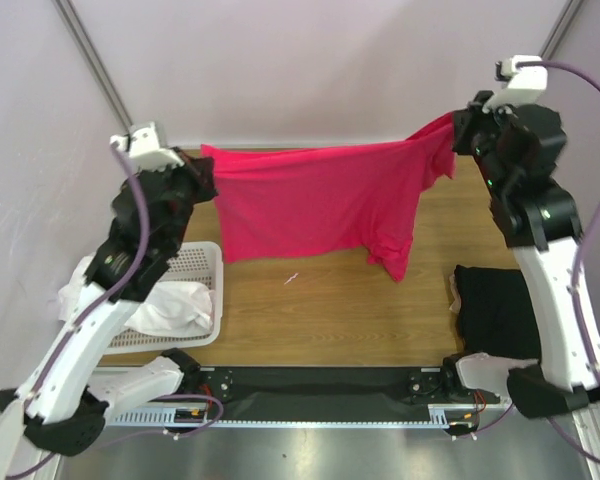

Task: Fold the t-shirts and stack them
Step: Flatten the tshirt out

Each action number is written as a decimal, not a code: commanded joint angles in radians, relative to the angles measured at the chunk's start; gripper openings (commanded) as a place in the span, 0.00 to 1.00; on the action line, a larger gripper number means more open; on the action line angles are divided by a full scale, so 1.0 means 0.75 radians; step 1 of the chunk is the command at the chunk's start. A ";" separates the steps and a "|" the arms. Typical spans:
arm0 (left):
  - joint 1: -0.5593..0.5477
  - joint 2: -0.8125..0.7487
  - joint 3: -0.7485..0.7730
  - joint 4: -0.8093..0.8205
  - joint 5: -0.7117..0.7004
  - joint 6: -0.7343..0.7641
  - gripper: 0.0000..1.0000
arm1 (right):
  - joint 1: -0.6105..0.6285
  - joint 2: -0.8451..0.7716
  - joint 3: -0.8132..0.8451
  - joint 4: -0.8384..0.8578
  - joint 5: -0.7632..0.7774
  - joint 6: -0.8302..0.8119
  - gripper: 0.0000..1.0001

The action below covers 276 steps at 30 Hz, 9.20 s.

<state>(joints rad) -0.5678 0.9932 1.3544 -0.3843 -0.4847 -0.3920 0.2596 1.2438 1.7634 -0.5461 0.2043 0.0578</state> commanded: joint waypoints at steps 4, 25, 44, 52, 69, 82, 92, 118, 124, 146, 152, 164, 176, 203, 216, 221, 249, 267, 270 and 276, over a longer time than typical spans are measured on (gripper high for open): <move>-0.055 -0.136 0.143 -0.226 -0.115 -0.052 0.00 | 0.071 -0.239 0.132 -0.100 0.169 -0.107 0.00; 0.197 0.483 0.096 -0.177 -0.045 -0.292 0.00 | -0.070 0.059 -0.242 0.098 0.084 -0.161 0.00; 0.379 1.400 0.515 -0.079 0.031 -0.396 0.00 | -0.048 1.002 -0.030 0.477 -0.006 -0.261 0.00; 0.448 1.551 0.650 -0.224 0.024 -0.453 0.00 | 0.018 1.405 0.446 0.299 -0.106 -0.259 0.00; 0.471 1.539 0.628 -0.246 0.020 -0.377 0.00 | -0.174 1.369 0.504 0.010 -0.436 0.227 0.99; 0.471 1.517 0.618 -0.224 0.041 -0.341 0.00 | -0.256 1.350 0.179 0.067 -0.328 0.279 0.81; 0.471 1.513 0.618 -0.228 0.037 -0.338 0.00 | -0.270 1.391 0.169 0.100 -0.326 0.299 0.64; 0.471 1.502 0.622 -0.224 0.020 -0.334 0.00 | -0.277 1.455 0.383 0.153 -0.326 0.226 0.00; 0.471 1.500 0.616 -0.218 -0.004 -0.334 0.00 | -0.283 1.542 0.516 0.137 -0.332 0.160 0.00; 0.471 1.504 0.614 -0.191 0.022 -0.318 0.00 | -0.295 1.363 0.480 -0.176 -0.411 0.272 0.71; 0.465 1.480 0.550 -0.203 0.029 -0.361 0.01 | -0.273 1.207 0.126 -0.072 -0.411 0.332 0.70; 0.450 1.308 0.277 -0.138 0.039 -0.332 0.00 | -0.201 0.974 -0.410 0.020 -0.391 0.361 0.62; 0.344 1.106 0.021 -0.169 0.010 -0.375 0.00 | -0.178 0.635 -0.911 -0.016 -0.362 0.387 0.56; 0.305 1.019 -0.082 -0.019 0.131 -0.212 0.04 | -0.248 0.538 -0.535 -0.102 -0.434 0.391 0.61; 0.383 1.140 0.186 -0.262 0.053 -0.336 1.00 | -0.264 0.749 -0.353 -0.049 -0.501 0.363 0.62; 0.428 1.316 0.356 -0.508 0.069 -0.530 0.97 | -0.262 0.851 -0.273 -0.074 -0.508 0.352 0.62; 0.479 1.224 0.086 -0.469 0.141 -0.983 0.69 | -0.264 0.943 -0.191 -0.139 -0.524 0.326 0.62; 0.559 1.237 0.039 -0.369 0.208 -0.991 0.59 | -0.262 0.945 -0.187 -0.155 -0.508 0.338 0.61; 0.557 1.232 0.025 -0.338 0.227 -0.981 0.54 | -0.262 0.949 -0.187 -0.157 -0.508 0.340 0.61; 0.557 1.261 0.033 -0.347 0.225 -0.975 0.49 | -0.262 0.951 -0.185 -0.160 -0.506 0.348 0.61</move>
<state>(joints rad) -0.1482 1.9541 1.3777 -0.6628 -0.3244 -1.1168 0.0586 1.9545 1.5826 -0.6609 -0.1741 0.3172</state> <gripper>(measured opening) 0.493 0.617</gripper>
